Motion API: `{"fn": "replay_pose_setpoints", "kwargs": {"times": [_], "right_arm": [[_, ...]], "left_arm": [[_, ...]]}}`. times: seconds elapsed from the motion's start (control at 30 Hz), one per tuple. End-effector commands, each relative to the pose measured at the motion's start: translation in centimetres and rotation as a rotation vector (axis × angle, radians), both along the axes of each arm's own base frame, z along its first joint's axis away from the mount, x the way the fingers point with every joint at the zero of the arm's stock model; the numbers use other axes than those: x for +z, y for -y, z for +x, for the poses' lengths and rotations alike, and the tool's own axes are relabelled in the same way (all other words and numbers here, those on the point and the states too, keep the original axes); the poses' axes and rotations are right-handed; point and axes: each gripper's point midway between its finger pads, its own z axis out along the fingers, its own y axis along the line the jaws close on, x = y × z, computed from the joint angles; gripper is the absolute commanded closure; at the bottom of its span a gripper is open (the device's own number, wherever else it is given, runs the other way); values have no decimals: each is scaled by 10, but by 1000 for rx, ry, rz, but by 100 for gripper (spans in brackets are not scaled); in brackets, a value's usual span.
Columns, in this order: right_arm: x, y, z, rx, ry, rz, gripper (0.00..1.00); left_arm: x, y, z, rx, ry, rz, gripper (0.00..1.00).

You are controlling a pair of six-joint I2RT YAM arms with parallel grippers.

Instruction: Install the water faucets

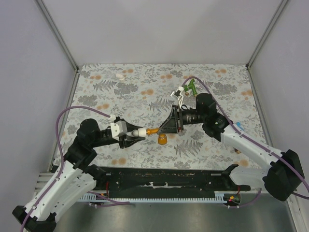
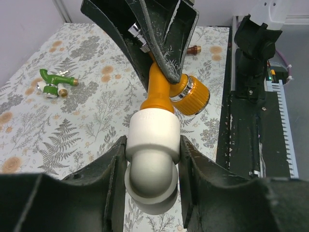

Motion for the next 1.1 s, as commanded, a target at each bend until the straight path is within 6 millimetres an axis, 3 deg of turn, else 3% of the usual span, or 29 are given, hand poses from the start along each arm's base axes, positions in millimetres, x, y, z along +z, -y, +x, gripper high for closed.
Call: {"fn": "replay_pose_setpoints", "kwargs": {"times": [0.0,0.17,0.3,0.43,0.63,0.73,1.07], "right_arm": [[14,2,46,-241,73,14,55],[25,26,58,-318,405,-66,27],[29,51,62,-405,567,-138,18],[23,64,54,-442,613,-131,14],[18,46,26,-313,483,12,14],[13,35,20,-268,393,72,2],[10,4,-1,-141,263,171,2]], "left_arm": [[39,3,-8,-49,135,-58,98],[40,5,5,14,72,-83,98],[41,8,11,29,26,-106,98],[46,5,23,107,16,-144,98],[44,0,38,197,9,-194,98],[46,2,37,189,-4,-237,98],[51,0,37,203,-9,-282,98]]}}
